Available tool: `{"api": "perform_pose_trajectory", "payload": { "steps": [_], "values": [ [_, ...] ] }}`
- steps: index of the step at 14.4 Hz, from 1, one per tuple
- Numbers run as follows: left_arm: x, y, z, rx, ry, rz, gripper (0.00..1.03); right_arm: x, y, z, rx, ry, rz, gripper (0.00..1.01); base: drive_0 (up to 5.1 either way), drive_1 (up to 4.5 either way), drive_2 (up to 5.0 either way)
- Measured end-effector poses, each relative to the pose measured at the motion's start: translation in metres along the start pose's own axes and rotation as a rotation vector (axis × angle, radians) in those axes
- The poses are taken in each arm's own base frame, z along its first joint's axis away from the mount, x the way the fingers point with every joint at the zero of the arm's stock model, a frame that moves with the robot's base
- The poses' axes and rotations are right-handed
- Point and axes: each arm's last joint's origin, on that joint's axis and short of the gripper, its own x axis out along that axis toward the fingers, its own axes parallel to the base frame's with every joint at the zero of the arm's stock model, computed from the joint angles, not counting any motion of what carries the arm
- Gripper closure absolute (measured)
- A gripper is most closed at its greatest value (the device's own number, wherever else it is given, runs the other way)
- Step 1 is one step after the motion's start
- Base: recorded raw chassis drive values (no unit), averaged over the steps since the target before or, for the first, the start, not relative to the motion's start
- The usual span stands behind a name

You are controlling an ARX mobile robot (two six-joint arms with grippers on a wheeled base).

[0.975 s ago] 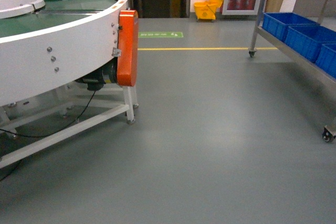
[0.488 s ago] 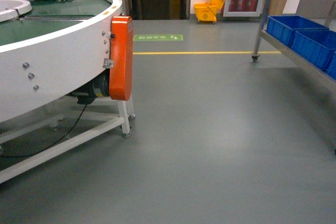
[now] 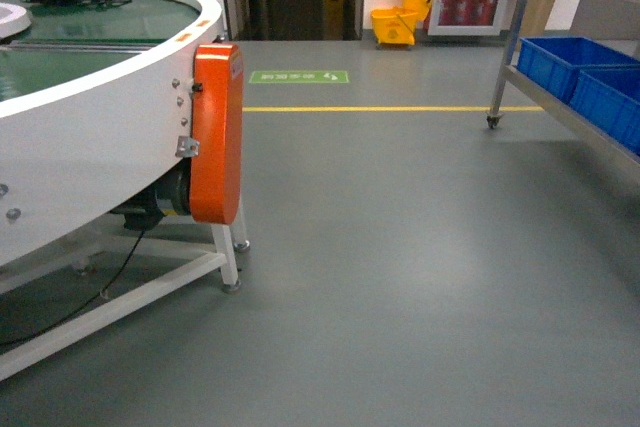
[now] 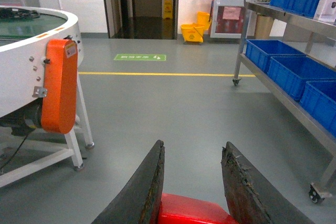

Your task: Pick red block from blue box to shelf

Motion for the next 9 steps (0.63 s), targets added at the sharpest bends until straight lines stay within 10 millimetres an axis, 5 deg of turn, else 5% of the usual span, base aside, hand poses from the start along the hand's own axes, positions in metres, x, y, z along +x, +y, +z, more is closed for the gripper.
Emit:
{"api": "perform_pose_trajectory", "payload": {
  "steps": [9],
  "values": [
    [0.0,0.0001,0.0,0.0,0.0,0.001,0.05,0.0,0.0,-0.0003,0.0,0.003,0.0,0.73,-1.6,-1.6,-1.6]
  ]
}}
